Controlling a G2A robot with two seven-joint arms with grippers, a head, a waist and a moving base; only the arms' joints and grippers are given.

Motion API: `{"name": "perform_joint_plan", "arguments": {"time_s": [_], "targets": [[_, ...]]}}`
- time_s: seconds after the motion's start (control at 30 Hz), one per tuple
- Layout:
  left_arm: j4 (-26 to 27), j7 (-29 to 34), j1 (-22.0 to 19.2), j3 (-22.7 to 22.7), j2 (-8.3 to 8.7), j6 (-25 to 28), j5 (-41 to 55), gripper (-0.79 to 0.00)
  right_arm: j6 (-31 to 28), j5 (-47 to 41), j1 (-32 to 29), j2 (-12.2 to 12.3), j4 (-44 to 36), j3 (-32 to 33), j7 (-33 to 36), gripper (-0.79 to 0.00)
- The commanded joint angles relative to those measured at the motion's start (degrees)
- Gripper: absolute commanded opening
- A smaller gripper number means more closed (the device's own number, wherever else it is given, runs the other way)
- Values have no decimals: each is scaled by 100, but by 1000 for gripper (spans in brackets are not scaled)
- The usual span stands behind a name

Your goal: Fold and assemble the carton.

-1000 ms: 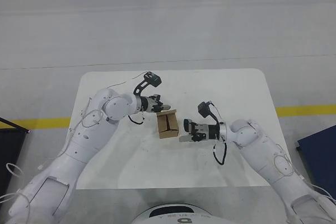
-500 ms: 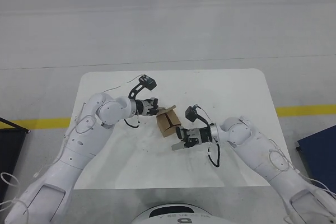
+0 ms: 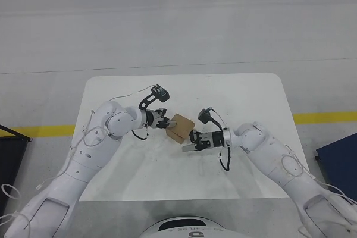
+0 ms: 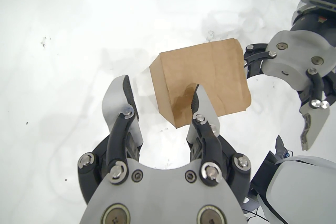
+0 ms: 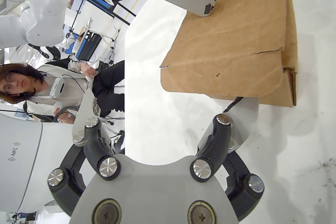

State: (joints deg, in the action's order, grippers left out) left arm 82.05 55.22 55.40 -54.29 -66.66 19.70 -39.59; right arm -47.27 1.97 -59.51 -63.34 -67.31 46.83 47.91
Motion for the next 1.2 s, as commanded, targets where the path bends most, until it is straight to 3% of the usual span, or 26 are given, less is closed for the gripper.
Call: {"name": "perform_joint_plan", "arguments": {"time_s": [0.0,0.17,0.37,0.6,0.83,1.17], "targets": [[-5,-4,-23,36,-9,-13,4,-252,-123,-31,-94,57,-76,154,-76,0],[-26,20,-82,123,-25,-36,-71,-262,-493,-6,-584,217,-434,700,-753,0],[-90,18,-132,264,-56,-87,-146,-256,-288,504,-956,302,-920,962,-1124,0],[-104,17,-177,318,-73,-105,-139,-256,-141,741,-1033,321,-1203,899,-1012,0],[-116,13,-191,348,-78,-112,-166,-228,67,605,-749,232,-1024,544,-746,0],[-165,6,-200,383,-83,-111,-223,-252,161,223,-333,94,-674,89,-332,0]]}}
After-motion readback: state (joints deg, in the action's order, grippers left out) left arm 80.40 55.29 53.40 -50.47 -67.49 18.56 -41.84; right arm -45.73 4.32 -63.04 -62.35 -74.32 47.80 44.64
